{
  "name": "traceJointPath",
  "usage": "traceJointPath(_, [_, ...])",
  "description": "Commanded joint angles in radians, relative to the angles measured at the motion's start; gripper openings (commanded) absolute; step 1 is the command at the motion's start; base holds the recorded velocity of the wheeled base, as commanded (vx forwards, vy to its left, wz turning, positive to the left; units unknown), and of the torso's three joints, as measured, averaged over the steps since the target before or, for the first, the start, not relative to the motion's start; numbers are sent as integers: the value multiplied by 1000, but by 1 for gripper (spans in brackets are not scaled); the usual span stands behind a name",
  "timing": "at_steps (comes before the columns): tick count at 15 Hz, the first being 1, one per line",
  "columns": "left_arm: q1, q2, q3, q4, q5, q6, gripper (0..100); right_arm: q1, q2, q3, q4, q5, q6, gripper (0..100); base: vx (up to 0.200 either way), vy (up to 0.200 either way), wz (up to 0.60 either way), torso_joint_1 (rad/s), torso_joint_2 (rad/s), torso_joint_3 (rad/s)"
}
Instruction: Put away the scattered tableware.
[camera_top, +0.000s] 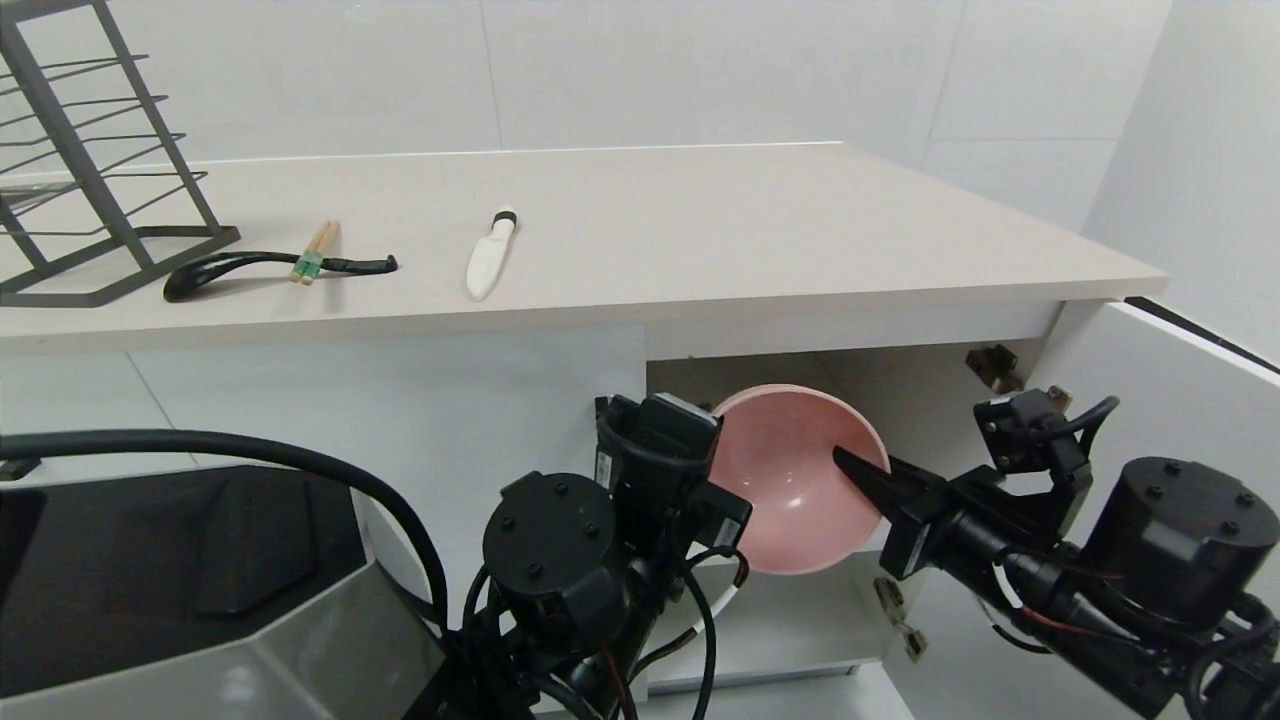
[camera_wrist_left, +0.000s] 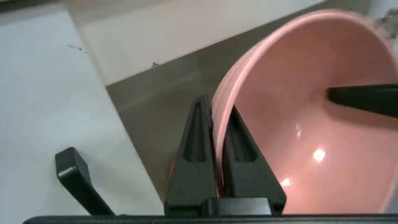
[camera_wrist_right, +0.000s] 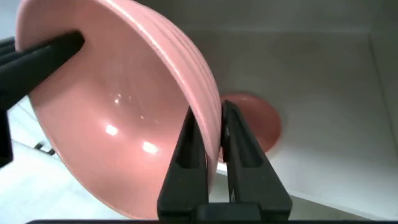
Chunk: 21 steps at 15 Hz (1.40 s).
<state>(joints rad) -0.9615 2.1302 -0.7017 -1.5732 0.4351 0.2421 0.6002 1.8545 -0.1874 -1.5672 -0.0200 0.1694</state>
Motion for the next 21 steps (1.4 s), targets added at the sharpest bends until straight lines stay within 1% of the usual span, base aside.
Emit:
traceJointPath(1, [-2,2,4,2,-3,-1,0,3,0,-7,-4,11,-1,0,0,0,0,0,0,0])
traceJointPath(2, [-10,0,2,2,-3,-1,100,-3,0,-7,-4,11,-1,0,0,0,0,0,0,0])
traceJointPath(5, [-42,-13,19,2,-3,9,100,-36,3,-15,-4,9,1,0,0,0,0,0,0,0])
traceJointPath(7, [-105,-58,84,2,-3,8,100,-37,8,-14,-4,11,1,0,0,0,0,0,0,0])
traceJointPath(8, [-118,-75,103,2,-3,6,100,-37,8,-14,-4,11,1,0,0,0,0,0,0,0])
traceJointPath(9, [-131,-119,154,2,-6,-1,100,-37,8,-10,-4,11,1,0,0,0,0,0,0,0])
traceJointPath(10, [-131,-154,199,2,-13,-3,100,-37,8,-9,-4,11,1,0,0,0,0,0,0,0])
traceJointPath(11, [-129,-174,222,2,-18,-3,100,-37,8,-9,-4,9,1,0,0,0,0,0,0,0])
traceJointPath(12, [-114,-248,304,2,-78,-9,100,-37,12,-6,-4,11,1,0,0,0,0,0,0,0])
traceJointPath(13, [-85,-300,350,2,-151,-12,100,-37,14,-4,-4,11,1,0,0,0,0,0,0,0])
traceJointPath(14, [-49,-352,389,2,-225,-1,100,-37,14,0,-4,11,1,0,0,0,0,0,0,0])
traceJointPath(15, [-6,-401,419,2,-322,9,100,-31,14,3,-4,11,1,0,0,0,0,0,0,0])
traceJointPath(17, [93,-474,484,2,-550,66,100,-30,15,5,-4,11,1,0,0,0,0,0,0,0])
traceJointPath(18, [135,-490,513,2,-644,94,100,-30,15,5,-4,11,1,0,0,0,0,0,0,0])
traceJointPath(19, [162,-497,541,2,-708,111,100,-31,17,5,-4,11,1,0,0,0,0,0,0,0])
traceJointPath(20, [179,-498,562,2,-742,121,100,-31,19,5,-4,11,1,0,0,0,0,0,0,0])
traceJointPath(21, [188,-506,599,2,-754,124,100,-31,22,16,-4,11,1,0,0,0,0,0,0,0])
